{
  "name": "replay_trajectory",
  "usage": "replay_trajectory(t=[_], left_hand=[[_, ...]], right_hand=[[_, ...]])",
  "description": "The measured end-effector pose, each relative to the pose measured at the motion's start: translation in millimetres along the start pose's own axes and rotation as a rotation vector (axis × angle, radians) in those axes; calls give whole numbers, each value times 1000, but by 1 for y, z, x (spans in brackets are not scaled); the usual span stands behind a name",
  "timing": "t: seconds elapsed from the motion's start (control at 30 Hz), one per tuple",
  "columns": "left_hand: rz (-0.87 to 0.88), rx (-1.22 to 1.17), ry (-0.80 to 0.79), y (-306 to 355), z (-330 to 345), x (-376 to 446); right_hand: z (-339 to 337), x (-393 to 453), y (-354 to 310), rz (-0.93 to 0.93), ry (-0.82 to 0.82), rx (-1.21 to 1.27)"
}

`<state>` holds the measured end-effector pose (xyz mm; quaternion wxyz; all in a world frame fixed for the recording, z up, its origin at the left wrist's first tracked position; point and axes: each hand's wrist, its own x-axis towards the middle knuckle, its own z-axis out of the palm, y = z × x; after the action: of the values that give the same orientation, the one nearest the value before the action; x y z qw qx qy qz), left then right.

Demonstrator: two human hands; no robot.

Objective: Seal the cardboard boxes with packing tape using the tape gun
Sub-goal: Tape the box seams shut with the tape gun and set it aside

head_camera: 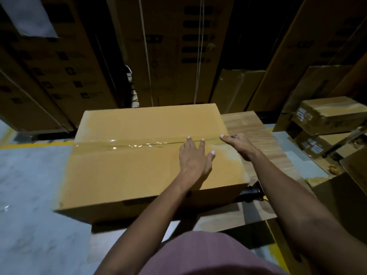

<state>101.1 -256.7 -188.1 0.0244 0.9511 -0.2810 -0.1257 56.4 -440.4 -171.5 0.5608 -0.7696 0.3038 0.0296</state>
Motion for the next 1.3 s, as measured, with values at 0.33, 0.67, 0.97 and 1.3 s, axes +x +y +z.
replay_trajectory(t=[0.33, 0.67, 0.97, 1.3], left_hand=[[-11, -115, 122, -16, 12, -1], [-225, -148, 161, -105, 19, -26], [-212, -122, 93, -115, 17, -32], [-482, -142, 148, -217, 11, -81]], right_hand=[[78, -10, -18, 5, 116, -1012], [56, -26, 7, 8, 226, -1112], [182, -51, -29, -329, -94, -1066], [154, -39, -27, -26, 118, -1024]])
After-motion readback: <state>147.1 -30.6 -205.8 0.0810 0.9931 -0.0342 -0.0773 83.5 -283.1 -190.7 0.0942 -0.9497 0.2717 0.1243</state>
